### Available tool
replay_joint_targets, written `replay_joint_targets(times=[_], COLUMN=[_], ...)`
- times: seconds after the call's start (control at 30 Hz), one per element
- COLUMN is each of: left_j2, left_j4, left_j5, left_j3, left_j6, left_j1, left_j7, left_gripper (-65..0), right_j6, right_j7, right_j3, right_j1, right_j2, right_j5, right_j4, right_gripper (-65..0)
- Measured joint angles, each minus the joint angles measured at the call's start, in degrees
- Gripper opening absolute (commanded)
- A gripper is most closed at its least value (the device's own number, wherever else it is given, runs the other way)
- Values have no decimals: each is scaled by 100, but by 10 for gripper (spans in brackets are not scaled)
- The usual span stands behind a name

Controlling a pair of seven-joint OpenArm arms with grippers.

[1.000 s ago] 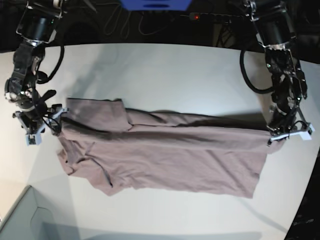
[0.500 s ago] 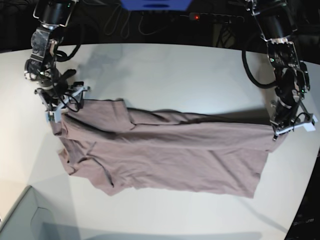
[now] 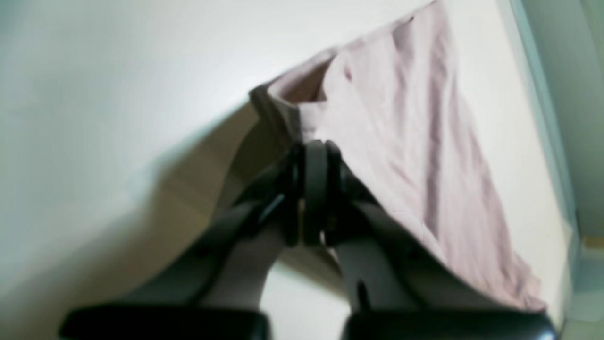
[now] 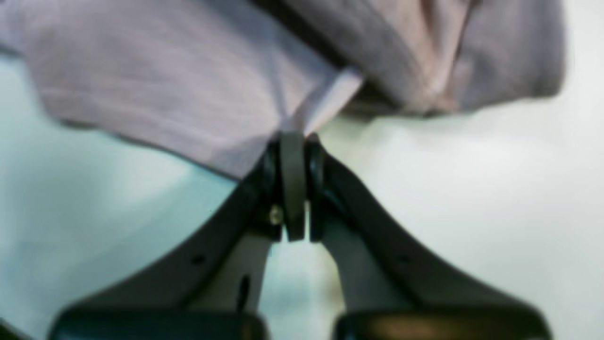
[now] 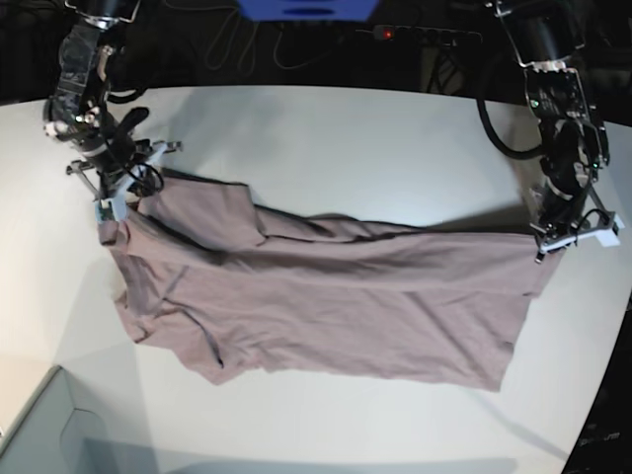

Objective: Layout the t-shirt on the table in an organized manner, then fold the t-shirt properly
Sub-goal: 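Lift the shirt edge with both grippers and stretch it apart, then raise the held shirt edge high with both grippers and swing it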

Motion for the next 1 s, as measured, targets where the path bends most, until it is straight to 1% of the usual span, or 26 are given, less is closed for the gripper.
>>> replay_joint_targets(times=[0.17, 0.23, 0.3, 0.33, 0.43, 0.6, 0.77, 0.8, 0.83, 0.87, 1.0], left_j2=[-17, -15, -15, -15, 17, 39, 44, 44, 42, 44, 42], left_j4=[859, 1246, 1615, 1786, 2107, 2116, 2118, 2118, 2124, 2129, 2127], left_j5=[7, -7, -17, -20, -20, -39, -52, -52, -55, -55, -55], left_j3=[-13, 0, -2, -17, -177, -354, -387, -387, -387, -387, -387], left_j6=[20, -26, -17, -26, -55, -50, -72, -72, -72, -72, -72], left_j1=[411, 588, 798, 920, 1263, 1681, 2096, 2155, 2188, 2203, 2199], left_j7=[-33, -20, -33, -35, -24, 20, 55, 55, 52, 42, 11], left_gripper=[-650, -650, -650, -650, -650, -650, -649, -649, -649, -649, -649], right_j6=[0, 0, 7, 11, 20, 68, 107, 208, 431, 520, 533], right_j7=[37, 79, 2, 4, 79, 20, 15, 24, 28, 26, -13], right_j3=[258, 378, 629, 826, 1309, 1932, 2225, 2273, 2321, 2330, 2251], right_j1=[-514, -686, -841, -907, -1062, -1565, -2002, -2055, -2098, -2138, -2135], right_j2=[-269, -385, -527, -605, -588, -590, -603, -603, -601, -603, -614], right_j5=[31, 98, 120, 267, 800, 1508, 2109, 2197, 2210, 2210, 2205], right_j4=[1593, 2076, 2411, 2524, 2662, 2647, 2658, 2662, 2667, 2673, 2671], right_gripper=[-650, -650, -650, -650, -650, -650, -650, -650, -650, -650, -650])
